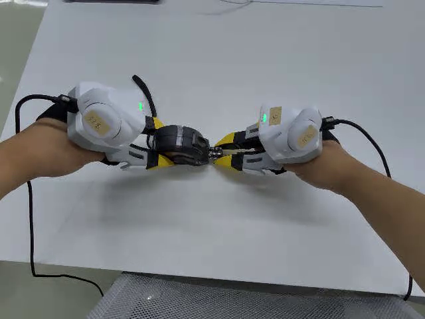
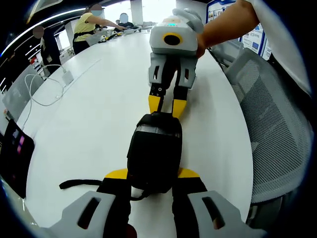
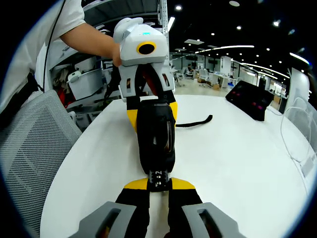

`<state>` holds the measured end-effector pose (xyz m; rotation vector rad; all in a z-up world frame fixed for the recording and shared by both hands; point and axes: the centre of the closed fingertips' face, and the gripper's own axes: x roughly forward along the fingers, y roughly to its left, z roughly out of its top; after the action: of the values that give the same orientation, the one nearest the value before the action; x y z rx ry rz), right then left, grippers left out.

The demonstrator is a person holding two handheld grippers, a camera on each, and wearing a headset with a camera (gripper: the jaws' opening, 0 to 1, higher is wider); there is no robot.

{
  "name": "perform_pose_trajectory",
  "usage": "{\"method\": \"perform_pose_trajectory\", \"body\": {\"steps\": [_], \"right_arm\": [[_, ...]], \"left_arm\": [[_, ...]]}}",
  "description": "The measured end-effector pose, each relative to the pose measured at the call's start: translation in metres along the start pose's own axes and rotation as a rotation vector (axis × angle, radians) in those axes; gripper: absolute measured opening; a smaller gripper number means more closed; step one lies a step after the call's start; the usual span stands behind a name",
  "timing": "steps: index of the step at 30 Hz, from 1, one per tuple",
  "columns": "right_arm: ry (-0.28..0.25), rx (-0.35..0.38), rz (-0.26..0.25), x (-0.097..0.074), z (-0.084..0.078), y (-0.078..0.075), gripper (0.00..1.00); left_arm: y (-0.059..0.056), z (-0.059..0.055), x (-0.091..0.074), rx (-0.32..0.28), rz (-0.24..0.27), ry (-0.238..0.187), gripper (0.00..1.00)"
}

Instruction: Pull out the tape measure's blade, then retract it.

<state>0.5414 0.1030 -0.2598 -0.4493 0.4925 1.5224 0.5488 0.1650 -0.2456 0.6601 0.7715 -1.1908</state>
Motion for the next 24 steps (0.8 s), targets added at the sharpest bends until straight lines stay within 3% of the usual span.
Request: {"method": "perform_pose_trajectory", "body": {"steps": [24], "right_arm": [[0.037,0.021,-0.026,-0.023,-0.019,-0.003,0.09]], "left_arm": [[-0.001,0.0,0.0,0.008,-0.004,0.01,0.27]]}}
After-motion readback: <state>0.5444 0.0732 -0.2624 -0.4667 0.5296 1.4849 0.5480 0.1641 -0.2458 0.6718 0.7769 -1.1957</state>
